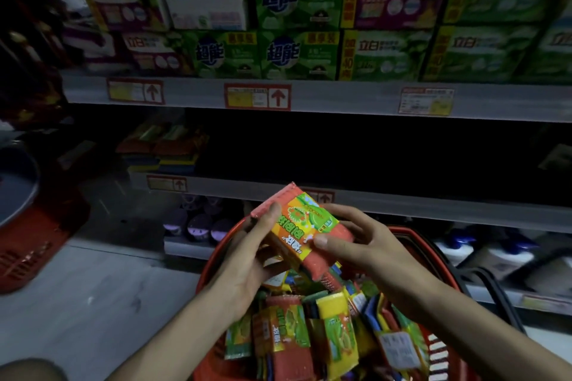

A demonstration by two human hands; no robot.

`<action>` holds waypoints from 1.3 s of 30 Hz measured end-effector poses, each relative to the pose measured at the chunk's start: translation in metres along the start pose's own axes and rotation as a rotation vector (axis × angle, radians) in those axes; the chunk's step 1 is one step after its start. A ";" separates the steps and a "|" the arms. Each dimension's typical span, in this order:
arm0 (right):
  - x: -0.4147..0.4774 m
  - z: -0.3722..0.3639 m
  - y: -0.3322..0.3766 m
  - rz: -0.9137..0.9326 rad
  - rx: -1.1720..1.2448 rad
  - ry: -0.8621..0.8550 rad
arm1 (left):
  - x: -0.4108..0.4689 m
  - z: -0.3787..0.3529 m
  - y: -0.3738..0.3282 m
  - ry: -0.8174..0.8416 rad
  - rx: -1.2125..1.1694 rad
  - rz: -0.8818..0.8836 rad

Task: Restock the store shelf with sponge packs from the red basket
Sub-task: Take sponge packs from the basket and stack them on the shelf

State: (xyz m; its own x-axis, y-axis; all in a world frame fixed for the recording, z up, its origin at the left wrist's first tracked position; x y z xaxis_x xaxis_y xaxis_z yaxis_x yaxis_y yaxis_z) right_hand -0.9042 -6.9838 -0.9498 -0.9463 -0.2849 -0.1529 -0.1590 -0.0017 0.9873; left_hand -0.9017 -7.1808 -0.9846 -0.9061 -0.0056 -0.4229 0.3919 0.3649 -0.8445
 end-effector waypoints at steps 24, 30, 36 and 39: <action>-0.015 0.002 -0.002 0.103 0.222 -0.085 | -0.016 -0.032 -0.015 0.057 -0.016 -0.067; 0.021 -0.021 -0.015 0.078 0.151 -0.173 | 0.010 -0.005 -0.034 -0.014 0.120 -0.124; 0.057 -0.065 -0.031 0.041 0.091 -0.192 | 0.037 0.043 -0.051 -0.169 0.344 -0.260; 0.077 -0.091 -0.036 0.045 0.109 -0.270 | 0.047 0.063 -0.063 -0.275 0.487 -0.323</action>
State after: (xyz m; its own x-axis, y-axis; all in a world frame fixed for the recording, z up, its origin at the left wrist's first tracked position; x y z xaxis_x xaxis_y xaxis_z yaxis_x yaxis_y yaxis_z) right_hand -0.9461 -7.0928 -0.9932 -0.9914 -0.0171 -0.1299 -0.1310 0.1125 0.9850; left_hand -0.9585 -7.2623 -0.9718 -0.9421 -0.3064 -0.1362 0.1917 -0.1589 -0.9685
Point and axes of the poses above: each hand's wrist, its own x-axis towards the middle knuckle, its own z-axis out of the back of the hand, y = z × x, the point moved 4 cm from there along x, towards the middle knuckle, and after that the axes turned 3 degrees about z, right-handed, at the moved point
